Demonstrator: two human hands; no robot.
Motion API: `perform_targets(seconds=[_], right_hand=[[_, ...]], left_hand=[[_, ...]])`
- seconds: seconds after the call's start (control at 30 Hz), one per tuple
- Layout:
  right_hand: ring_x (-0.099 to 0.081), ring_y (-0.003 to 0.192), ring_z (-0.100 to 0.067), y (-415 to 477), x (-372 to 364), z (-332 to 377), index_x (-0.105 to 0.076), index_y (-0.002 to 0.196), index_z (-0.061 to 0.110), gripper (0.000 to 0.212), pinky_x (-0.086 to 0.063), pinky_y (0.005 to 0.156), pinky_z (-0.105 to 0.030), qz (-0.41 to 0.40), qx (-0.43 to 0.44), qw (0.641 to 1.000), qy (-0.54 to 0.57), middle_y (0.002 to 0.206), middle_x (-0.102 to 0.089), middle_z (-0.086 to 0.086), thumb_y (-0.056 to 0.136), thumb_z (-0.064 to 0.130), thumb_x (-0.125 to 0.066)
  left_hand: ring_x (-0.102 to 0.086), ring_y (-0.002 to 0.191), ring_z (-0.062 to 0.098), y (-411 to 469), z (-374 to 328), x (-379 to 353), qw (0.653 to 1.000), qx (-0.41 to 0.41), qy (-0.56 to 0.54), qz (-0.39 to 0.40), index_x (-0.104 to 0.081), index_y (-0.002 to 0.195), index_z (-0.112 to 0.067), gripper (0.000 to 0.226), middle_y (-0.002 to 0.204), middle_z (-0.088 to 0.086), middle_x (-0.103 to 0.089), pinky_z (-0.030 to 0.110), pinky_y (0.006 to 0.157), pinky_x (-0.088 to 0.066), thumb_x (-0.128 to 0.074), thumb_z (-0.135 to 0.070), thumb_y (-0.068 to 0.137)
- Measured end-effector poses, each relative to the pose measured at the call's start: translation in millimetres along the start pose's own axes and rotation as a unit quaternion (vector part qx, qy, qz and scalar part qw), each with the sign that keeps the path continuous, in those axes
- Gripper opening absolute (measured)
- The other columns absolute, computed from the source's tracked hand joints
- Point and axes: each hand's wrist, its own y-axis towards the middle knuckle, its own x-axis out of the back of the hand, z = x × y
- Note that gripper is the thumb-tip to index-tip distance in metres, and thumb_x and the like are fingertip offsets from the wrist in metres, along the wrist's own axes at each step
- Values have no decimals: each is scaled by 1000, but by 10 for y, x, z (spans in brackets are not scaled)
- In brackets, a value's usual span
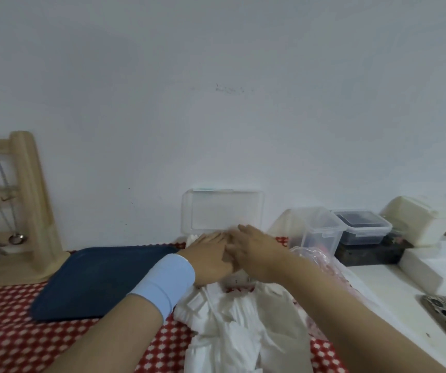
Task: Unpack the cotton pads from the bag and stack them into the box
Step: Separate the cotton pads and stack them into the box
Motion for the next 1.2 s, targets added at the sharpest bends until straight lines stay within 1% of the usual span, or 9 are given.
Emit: perform_targets(seconds=[0.17,0.3,0.5,0.63,0.87,0.97,1.03,1.1,1.2], right_hand=[[-20,142,-42,-75,-19,-30,-29,149,21,46,-24,116,-51,54,-14,997,-47,149,-27,-20,105,20,-41],[2,147,-58,-136,40,10,-17,157,20,55,-3,122,-60,100,-73,990,-66,162,-6,-26,105,10,-32],[-9,143,-61,1,32,85,-22,153,18,54,-15,119,-59,125,-64,990,-27,150,-27,-27,103,7,-40],[-10,147,-51,62,23,168,-24,153,15,56,-9,122,-60,127,-80,988,24,159,-19,-25,101,-1,-37],[-7,155,-31,-187,248,90,-15,161,26,65,-14,122,-50,52,-99,989,97,168,-12,-8,105,47,-41],[-50,133,-19,-334,390,154,-51,144,28,43,-41,107,-32,-47,-97,980,167,147,-51,0,101,34,-56],[-63,109,-11,-398,443,281,-71,118,30,25,-48,85,-20,-42,-64,984,162,121,-67,9,97,21,-61],[-63,98,-9,-413,412,445,-74,109,32,24,-50,80,-21,-9,-29,992,126,112,-67,11,94,16,-64],[-59,97,-14,-355,320,651,-67,123,38,37,-49,83,-29,37,24,998,49,117,-54,5,93,15,-68]], left_hand=[[10,157,14,-169,138,52,998,52,24,-9,2,163,-22,92,171,-3,8,37,128,2,-44,-64,96],[16,155,11,-249,209,-40,996,79,-38,-19,7,163,-25,97,170,-7,16,36,128,1,-45,-70,94],[15,156,12,-351,184,-70,992,99,-64,-47,9,162,-20,98,170,-5,14,35,128,1,-47,-65,96],[16,156,14,-402,286,-68,993,114,-20,-32,9,162,-20,96,170,-4,17,38,128,2,-40,-69,97],[10,157,12,-399,270,24,995,85,-24,-36,8,162,-25,90,170,-6,13,37,128,0,-44,-62,99],[0,157,14,-548,260,27,985,74,-53,-143,-10,162,-30,75,171,-9,-3,36,127,-8,-50,-47,102],[-30,145,11,-685,244,10,968,69,-100,-220,-38,152,-32,53,158,-11,-34,28,118,-28,-55,-34,102],[-53,115,2,-835,211,-19,954,72,-146,-250,-58,131,-33,30,131,-14,-54,20,98,-44,-57,-30,101],[-58,95,-2,-1009,165,-97,950,86,-180,-241,-66,113,-33,15,110,-18,-59,10,80,-44,-60,-29,100]])
